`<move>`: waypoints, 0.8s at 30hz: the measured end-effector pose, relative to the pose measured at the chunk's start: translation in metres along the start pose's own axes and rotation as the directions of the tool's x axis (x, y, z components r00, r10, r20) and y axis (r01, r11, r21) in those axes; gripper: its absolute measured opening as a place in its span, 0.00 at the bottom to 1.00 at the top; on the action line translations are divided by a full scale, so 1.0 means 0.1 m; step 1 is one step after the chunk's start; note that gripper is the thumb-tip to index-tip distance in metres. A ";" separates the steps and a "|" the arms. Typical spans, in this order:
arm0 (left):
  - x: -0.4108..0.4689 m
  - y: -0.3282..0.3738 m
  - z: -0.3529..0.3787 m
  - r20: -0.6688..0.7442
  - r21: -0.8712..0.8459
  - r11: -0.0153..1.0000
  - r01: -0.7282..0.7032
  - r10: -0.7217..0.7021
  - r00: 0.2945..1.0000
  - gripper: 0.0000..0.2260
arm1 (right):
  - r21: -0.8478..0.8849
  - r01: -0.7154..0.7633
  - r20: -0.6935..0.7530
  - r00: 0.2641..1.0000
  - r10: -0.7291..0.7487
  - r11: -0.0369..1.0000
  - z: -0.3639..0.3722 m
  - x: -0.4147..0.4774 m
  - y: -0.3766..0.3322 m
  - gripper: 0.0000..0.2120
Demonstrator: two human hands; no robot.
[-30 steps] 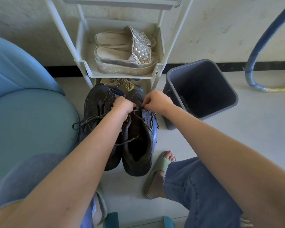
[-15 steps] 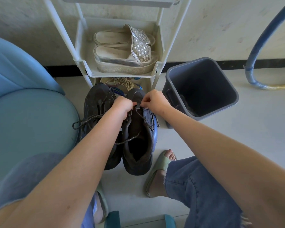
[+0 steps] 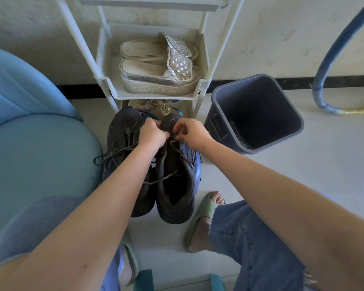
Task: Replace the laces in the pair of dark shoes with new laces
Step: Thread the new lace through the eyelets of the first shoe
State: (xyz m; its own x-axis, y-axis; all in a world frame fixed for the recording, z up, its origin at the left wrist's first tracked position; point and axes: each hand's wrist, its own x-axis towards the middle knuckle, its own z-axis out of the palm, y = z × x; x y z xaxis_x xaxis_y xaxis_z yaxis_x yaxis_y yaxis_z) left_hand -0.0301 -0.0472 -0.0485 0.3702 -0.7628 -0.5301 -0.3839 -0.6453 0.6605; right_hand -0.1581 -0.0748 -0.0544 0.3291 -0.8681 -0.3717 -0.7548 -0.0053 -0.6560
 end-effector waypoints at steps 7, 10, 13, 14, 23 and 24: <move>0.00 -0.07 -0.04 -0.003 -0.141 0.990 0.027 -0.028 1.000 0.17 | -0.326 0.154 0.058 0.988 -0.143 0.933 -0.01 -0.01 -0.05 0.08; -0.01 -0.08 -0.04 0.009 -0.173 0.985 0.027 -0.026 1.000 0.17 | -0.451 0.212 0.047 0.976 -0.213 0.867 0.04 0.00 -0.08 0.07; -0.01 -0.08 -0.05 0.025 -0.179 0.984 0.028 -0.024 0.999 0.17 | -0.461 0.196 0.027 0.978 -0.207 0.865 0.08 0.03 -0.09 0.06; -0.01 -0.08 -0.05 0.035 -0.179 0.983 0.030 -0.024 0.999 0.16 | -0.461 0.187 0.013 0.979 -0.204 0.868 0.08 0.04 -0.09 0.05; -0.07 -0.02 -0.03 0.108 0.017 0.999 -0.052 0.050 0.993 0.07 | 0.225 0.198 -0.224 0.963 -0.147 0.954 0.04 0.01 -0.52 0.04; -0.09 -0.01 -0.02 0.112 0.023 0.996 -0.085 0.082 0.990 0.05 | 0.366 0.231 -0.243 0.959 -0.147 0.901 -0.03 0.00 -0.67 0.03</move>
State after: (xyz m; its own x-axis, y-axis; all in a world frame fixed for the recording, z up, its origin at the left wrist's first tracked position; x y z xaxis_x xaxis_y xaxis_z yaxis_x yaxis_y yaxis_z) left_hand -0.0310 -0.0392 -0.0434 0.2408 -0.8130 -0.5301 -0.4336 -0.5788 0.6907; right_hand -0.1096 -0.0755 -0.0088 0.2885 -0.9523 -0.1000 -0.3966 -0.0238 -0.9177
